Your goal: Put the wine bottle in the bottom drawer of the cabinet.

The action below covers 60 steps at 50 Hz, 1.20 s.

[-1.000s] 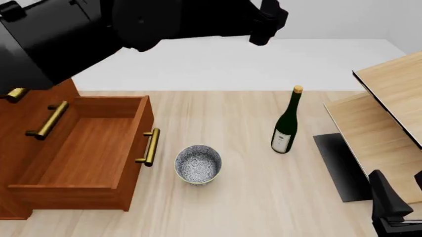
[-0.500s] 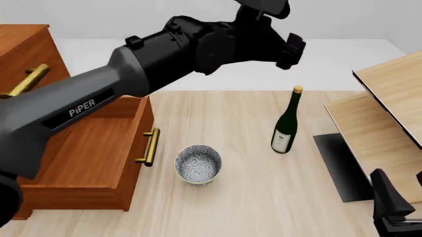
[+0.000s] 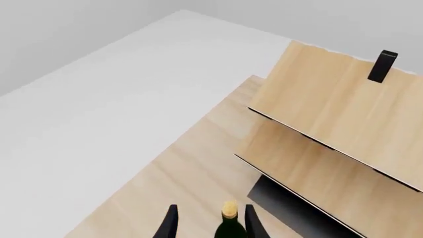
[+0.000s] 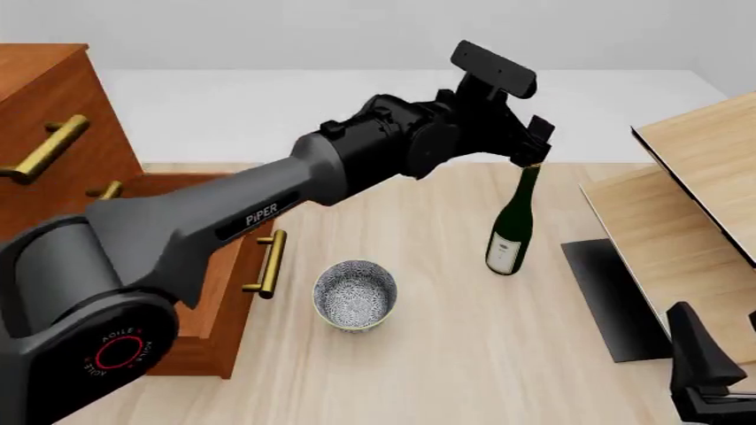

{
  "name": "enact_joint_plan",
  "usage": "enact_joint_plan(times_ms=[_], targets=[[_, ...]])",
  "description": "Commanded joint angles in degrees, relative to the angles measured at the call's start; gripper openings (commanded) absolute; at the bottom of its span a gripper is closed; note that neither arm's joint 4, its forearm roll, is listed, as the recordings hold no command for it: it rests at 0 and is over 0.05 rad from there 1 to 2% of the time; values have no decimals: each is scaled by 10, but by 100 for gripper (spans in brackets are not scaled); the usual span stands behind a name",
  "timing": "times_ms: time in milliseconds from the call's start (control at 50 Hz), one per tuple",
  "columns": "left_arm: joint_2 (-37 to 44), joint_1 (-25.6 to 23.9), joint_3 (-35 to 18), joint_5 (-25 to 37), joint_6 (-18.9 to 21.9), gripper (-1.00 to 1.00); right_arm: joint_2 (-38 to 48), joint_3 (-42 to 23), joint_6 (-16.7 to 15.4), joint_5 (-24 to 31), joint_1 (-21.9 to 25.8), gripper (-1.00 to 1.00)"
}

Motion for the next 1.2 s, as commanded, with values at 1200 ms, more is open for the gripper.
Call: enact_joint_plan(times_ms=[1200], targets=[[169,-22,-141,14,-16,100,0,0,31,-12,-20,100]])
